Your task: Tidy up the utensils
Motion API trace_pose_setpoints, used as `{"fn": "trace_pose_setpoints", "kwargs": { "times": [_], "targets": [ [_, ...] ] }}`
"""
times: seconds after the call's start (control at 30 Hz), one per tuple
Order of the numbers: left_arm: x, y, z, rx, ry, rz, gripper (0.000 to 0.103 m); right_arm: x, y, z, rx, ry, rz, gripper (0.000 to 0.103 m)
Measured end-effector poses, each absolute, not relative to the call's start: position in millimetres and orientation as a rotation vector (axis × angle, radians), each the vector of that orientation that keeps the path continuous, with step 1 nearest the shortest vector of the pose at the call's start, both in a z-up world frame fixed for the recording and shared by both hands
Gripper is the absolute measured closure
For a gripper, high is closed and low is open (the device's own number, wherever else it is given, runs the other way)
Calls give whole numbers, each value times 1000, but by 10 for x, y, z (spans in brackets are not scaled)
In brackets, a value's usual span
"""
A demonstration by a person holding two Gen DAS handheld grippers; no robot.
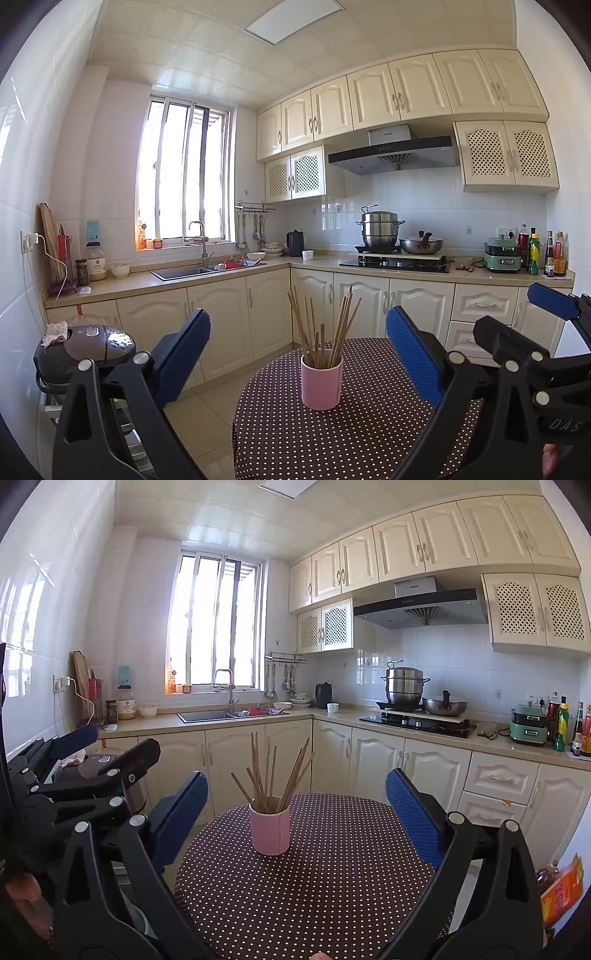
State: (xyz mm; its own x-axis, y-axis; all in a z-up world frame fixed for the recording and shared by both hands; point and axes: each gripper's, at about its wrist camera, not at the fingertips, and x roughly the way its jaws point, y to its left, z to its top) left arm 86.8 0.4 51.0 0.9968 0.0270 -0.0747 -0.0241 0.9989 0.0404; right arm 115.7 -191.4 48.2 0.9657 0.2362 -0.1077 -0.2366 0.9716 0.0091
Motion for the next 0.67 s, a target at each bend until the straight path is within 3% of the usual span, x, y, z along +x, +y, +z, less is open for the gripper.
{"fn": "trace_pose_setpoints", "kwargs": {
  "times": [0.67],
  "targets": [
    [1185,14,359,44,155,24,9,1414,-1925,308,18,175,239,8]
  ]
}}
